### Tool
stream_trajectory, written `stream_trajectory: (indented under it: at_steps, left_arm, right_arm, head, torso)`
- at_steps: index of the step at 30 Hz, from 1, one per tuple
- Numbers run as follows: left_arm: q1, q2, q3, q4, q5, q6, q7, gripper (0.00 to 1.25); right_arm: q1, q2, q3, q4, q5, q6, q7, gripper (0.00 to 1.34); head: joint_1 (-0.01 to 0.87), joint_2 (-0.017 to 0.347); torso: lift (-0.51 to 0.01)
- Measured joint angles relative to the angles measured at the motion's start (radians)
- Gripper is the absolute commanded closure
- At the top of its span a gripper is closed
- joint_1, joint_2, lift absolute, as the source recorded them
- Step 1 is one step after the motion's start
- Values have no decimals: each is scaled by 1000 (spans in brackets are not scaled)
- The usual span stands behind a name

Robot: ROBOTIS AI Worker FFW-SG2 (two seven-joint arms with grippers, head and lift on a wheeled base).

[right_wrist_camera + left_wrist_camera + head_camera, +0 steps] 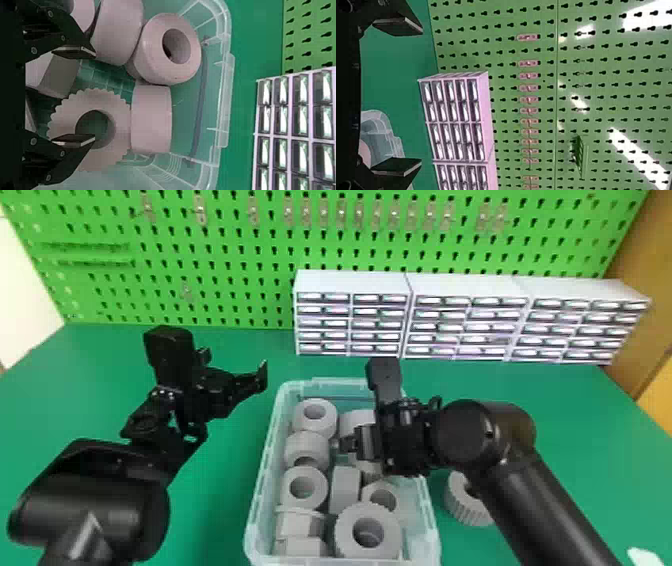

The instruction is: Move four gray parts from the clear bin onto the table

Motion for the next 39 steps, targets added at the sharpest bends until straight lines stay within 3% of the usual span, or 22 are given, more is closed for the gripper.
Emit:
stream_trajectory:
  at_steps: [19, 30, 39]
  left_arm:
    - [-2, 0, -1, 10, 5, 0, -11, 121]
    - [-3, 0, -2, 13, 6, 0, -19, 121]
    - [-3, 0, -1, 15, 7, 0, -23, 121]
  right_arm:
    - [-72, 26, 32, 210, 0, -99, 6, 515]
    - [-108, 34, 66, 276, 21, -141, 9, 515]
    - [-128, 36, 97, 324, 35, -153, 66, 515]
  head:
    - [678, 34]
    - [678, 34]
    - [678, 34]
  torso:
    - [-50]
    - [-50]
    - [-50]
